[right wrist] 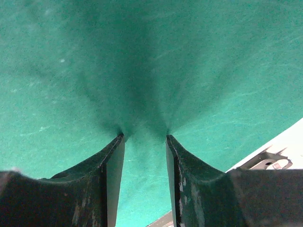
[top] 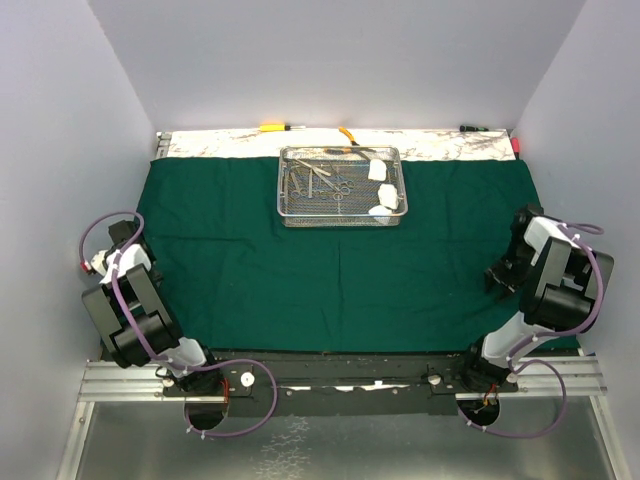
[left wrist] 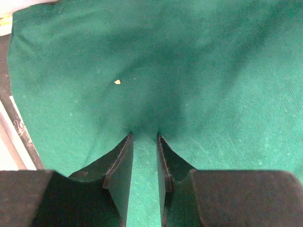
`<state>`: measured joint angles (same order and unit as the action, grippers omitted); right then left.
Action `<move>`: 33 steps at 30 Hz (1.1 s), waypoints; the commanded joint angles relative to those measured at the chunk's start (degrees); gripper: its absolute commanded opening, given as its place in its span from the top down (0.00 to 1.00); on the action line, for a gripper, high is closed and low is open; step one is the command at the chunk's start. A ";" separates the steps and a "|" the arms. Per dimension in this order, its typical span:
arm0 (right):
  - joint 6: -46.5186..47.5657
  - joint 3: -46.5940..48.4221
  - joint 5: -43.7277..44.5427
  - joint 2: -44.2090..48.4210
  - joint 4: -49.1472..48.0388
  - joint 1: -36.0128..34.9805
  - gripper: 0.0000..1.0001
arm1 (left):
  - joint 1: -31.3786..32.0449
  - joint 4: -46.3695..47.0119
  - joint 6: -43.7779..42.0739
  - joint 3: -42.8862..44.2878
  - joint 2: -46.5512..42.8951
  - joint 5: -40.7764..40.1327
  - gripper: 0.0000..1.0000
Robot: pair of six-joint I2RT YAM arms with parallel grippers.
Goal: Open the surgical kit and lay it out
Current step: Smooth out the surgical kit at the center of the board.
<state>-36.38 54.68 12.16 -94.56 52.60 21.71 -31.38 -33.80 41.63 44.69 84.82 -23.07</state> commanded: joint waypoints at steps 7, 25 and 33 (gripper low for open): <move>0.53 1.79 2.69 -1.19 0.49 2.57 0.57 | -4.41 -5.11 3.20 -2.73 0.38 -6.30 0.71; 0.23 9.37 0.77 -1.41 -1.59 2.53 0.53 | -10.69 -6.03 6.11 -4.88 0.37 -4.23 0.69; -0.13 8.76 5.73 -3.86 -1.95 2.54 0.53 | -12.70 -5.94 6.48 -5.26 0.19 -3.25 0.69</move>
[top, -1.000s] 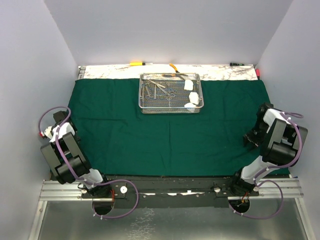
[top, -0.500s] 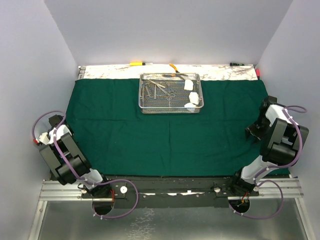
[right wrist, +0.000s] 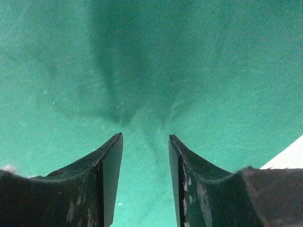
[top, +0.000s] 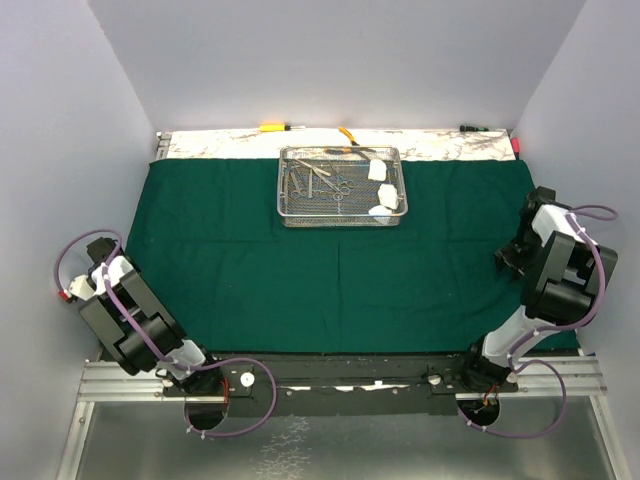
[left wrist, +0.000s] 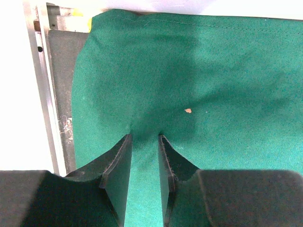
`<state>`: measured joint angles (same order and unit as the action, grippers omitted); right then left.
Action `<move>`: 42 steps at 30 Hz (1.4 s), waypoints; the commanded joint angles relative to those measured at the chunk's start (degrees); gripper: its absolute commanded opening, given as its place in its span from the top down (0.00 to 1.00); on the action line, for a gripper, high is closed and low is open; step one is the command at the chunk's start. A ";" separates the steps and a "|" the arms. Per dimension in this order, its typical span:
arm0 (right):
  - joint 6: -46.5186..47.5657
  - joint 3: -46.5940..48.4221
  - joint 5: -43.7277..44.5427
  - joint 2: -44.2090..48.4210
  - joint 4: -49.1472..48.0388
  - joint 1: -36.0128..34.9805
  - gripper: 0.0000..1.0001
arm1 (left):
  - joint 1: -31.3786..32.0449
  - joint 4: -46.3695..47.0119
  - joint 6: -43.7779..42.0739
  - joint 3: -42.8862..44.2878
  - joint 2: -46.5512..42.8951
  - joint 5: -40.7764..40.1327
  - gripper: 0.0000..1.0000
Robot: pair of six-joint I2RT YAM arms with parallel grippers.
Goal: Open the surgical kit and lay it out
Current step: Smooth out the surgical kit at the center of the board.
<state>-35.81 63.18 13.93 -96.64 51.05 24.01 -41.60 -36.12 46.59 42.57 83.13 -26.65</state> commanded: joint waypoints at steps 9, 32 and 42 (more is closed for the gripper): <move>-4.66 -2.62 6.52 -6.46 0.76 0.25 0.55 | -5.27 -3.17 1.81 -4.10 3.29 3.79 0.69; 2.92 7.61 -9.92 7.93 -9.67 -11.57 0.29 | 13.47 -3.36 -5.59 14.63 -4.90 5.38 0.66; 7.99 16.40 -19.21 -1.53 -17.01 -30.18 0.16 | 27.68 7.38 -13.56 20.27 2.02 24.82 0.45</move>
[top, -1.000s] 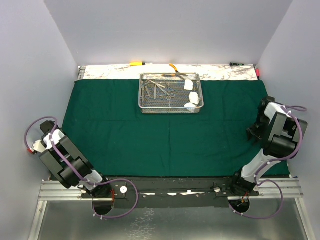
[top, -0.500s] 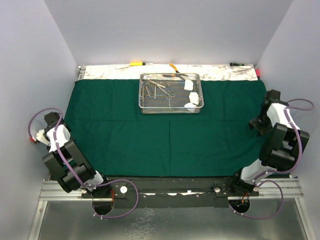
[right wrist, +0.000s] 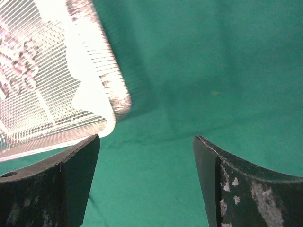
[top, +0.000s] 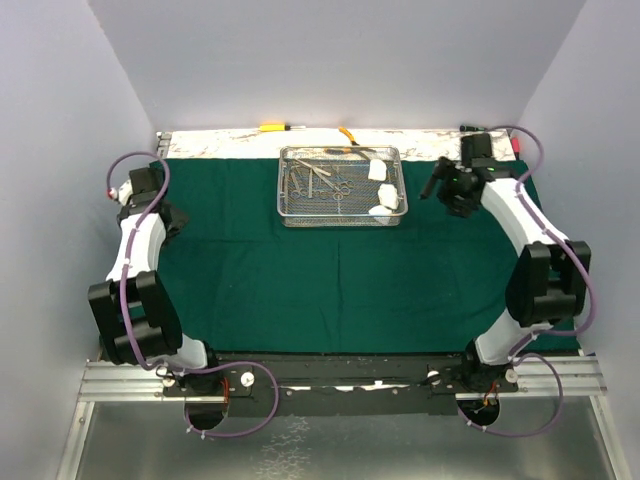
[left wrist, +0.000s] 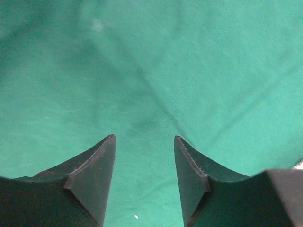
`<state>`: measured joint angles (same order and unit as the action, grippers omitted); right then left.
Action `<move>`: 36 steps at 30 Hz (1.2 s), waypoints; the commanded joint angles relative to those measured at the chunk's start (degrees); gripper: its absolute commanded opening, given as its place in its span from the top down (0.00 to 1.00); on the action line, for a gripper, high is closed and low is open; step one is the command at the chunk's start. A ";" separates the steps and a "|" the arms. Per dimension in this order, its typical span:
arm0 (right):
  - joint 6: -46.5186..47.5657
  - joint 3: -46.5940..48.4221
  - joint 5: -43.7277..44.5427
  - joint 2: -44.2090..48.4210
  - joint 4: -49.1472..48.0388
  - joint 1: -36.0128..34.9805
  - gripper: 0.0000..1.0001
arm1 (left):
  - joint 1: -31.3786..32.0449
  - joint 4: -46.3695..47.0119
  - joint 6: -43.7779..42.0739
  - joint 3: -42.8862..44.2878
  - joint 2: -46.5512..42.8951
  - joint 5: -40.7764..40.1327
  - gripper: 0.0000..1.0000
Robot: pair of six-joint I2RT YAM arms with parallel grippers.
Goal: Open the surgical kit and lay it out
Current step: Smooth out the surgical kit at the center of the board, then move the container from the surgical kit.
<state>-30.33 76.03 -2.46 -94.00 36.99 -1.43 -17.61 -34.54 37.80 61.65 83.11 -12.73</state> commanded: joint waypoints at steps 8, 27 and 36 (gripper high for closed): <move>0.40 11.87 6.71 -14.91 3.38 -9.86 0.24 | 8.45 10.39 -7.29 1.45 3.66 18.40 0.41; 3.81 15.75 0.79 -23.48 5.67 -10.06 0.72 | 8.97 10.47 -7.34 3.31 12.31 13.92 0.48; 0.48 16.85 6.94 -20.19 3.49 -10.08 0.99 | 8.93 10.40 -8.38 4.14 16.36 8.26 0.48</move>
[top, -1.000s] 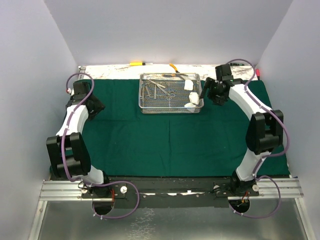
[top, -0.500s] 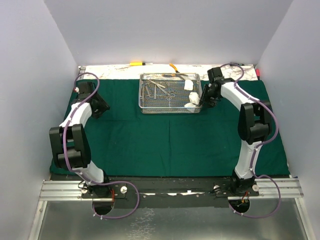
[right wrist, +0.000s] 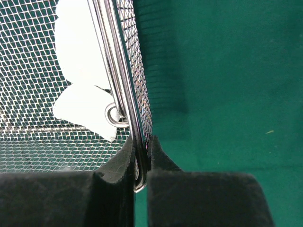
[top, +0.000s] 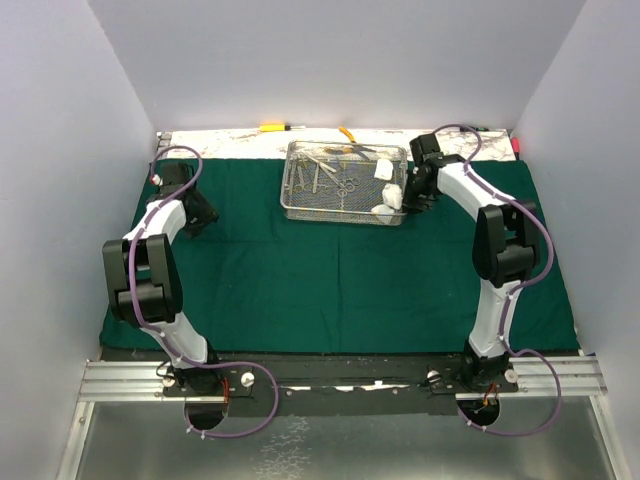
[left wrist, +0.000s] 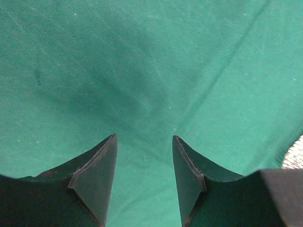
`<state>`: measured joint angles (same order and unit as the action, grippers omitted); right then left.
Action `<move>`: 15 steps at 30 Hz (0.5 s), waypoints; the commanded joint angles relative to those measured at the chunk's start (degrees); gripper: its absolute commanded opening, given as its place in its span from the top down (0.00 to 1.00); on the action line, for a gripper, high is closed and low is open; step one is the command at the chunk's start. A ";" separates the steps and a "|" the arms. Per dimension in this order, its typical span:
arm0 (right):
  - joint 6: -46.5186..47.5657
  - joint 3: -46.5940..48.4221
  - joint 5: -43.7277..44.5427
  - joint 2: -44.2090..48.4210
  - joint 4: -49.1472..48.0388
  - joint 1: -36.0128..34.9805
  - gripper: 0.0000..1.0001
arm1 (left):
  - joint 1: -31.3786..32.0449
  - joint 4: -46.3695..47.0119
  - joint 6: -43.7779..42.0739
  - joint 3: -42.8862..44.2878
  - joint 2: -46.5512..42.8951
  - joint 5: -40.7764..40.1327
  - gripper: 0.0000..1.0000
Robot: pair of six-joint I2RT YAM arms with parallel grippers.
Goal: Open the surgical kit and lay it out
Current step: Move the container from the surgical kit.
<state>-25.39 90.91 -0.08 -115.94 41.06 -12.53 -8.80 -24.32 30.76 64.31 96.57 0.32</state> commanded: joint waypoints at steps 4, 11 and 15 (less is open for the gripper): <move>-4.03 0.02 7.55 4.04 -3.57 1.02 0.99 | 0.13 0.03 -1.22 1.92 5.40 -7.01 0.49; 5.99 -7.80 6.92 8.70 -10.47 2.94 0.99 | 0.09 -0.89 -1.40 2.46 7.76 -9.63 0.49; 12.00 -13.37 3.49 12.53 -15.05 7.63 0.99 | 0.01 -1.58 -1.80 2.66 8.10 -10.61 0.50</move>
<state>-21.37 81.30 4.14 -109.36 34.68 -9.91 -8.82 -24.58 30.11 65.58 103.44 -7.07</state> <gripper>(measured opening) 0.065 0.506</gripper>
